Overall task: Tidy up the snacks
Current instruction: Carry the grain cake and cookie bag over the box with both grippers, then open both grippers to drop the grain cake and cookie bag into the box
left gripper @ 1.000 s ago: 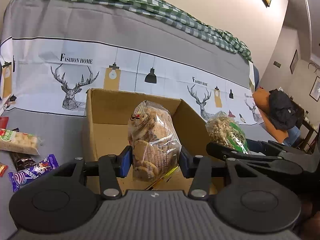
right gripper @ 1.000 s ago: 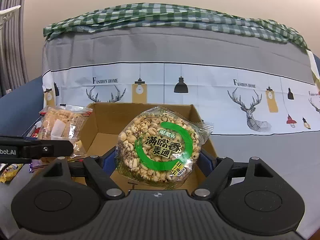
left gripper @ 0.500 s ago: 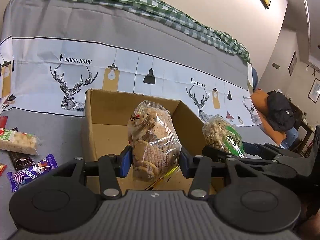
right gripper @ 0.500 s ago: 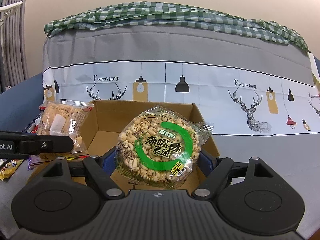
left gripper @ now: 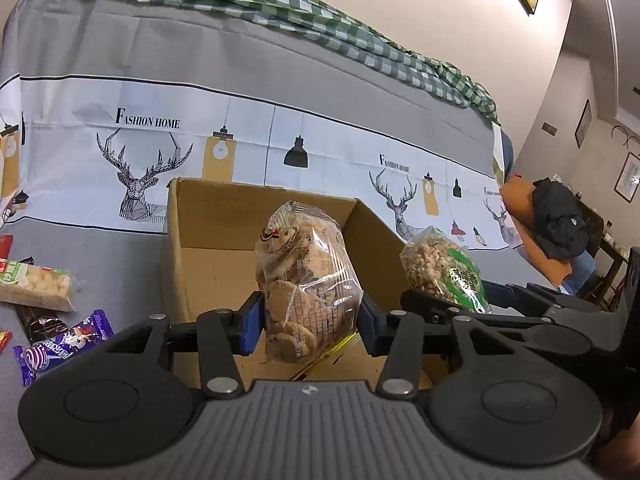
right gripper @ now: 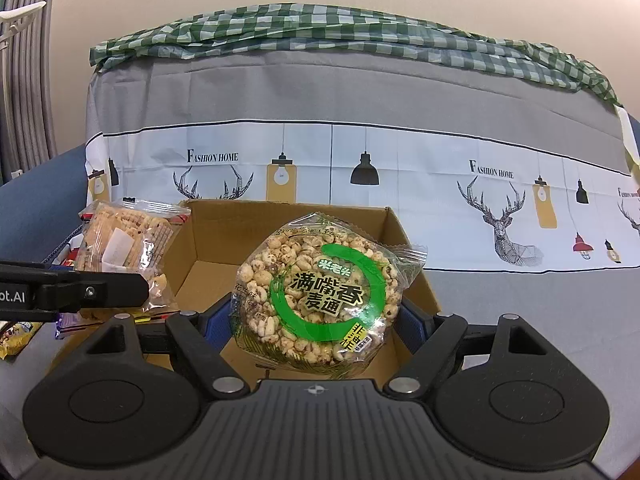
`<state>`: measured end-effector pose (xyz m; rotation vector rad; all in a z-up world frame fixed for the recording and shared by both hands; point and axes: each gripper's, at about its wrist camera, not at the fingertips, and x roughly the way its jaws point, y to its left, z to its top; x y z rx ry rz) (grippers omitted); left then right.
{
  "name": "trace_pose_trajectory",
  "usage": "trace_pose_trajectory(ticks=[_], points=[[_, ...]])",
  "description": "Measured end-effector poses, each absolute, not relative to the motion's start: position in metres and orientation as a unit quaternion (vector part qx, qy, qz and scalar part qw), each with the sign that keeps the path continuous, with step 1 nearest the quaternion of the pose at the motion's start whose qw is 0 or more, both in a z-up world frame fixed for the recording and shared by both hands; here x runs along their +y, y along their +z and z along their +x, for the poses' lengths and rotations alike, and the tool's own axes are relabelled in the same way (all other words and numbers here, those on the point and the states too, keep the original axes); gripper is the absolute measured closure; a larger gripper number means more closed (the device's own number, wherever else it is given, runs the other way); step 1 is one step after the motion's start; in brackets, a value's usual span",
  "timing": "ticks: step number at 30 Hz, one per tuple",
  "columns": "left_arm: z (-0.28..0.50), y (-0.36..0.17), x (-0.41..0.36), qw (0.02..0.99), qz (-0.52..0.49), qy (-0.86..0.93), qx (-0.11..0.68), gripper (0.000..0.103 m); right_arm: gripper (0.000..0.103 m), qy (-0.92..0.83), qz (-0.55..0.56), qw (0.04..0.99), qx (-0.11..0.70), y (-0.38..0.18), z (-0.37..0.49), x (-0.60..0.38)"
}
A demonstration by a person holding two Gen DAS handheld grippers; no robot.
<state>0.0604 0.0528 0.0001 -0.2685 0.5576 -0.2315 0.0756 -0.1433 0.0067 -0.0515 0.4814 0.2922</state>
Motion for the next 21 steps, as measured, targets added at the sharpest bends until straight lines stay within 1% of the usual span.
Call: trace_pose_trajectory(ticks=[21], points=[[0.0585,0.0010,0.0521,0.947,-0.131,-0.118,0.269,0.050,0.021,0.143,-0.024,0.961,0.234,0.0071,0.0734,-0.1439]])
